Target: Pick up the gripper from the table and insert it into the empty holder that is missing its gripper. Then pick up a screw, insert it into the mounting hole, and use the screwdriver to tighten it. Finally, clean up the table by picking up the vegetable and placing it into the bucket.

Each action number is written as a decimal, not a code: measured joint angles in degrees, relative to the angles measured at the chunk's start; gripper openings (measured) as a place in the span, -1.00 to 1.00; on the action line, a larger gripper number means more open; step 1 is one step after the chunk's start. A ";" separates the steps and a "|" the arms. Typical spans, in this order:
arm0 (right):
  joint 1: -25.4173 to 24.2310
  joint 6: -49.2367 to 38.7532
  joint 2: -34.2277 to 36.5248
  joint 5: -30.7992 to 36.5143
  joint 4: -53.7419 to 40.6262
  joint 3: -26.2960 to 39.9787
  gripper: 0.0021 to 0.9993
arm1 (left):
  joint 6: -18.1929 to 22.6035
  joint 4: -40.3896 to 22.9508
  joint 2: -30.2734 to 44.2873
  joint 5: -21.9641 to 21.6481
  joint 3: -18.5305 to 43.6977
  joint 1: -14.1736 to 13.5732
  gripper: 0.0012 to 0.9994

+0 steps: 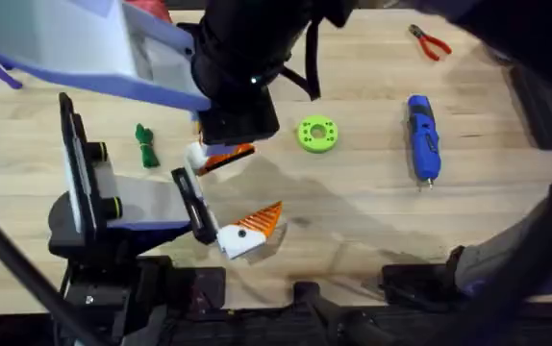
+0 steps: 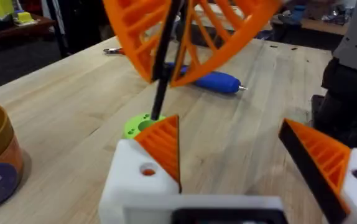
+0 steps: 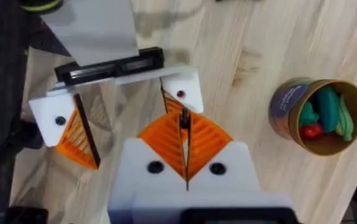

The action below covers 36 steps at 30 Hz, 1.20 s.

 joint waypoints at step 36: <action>0.52 -0.02 2.29 0.42 1.03 0.02 -0.99 | 0.00 0.00 0.00 0.00 0.00 0.00 0.97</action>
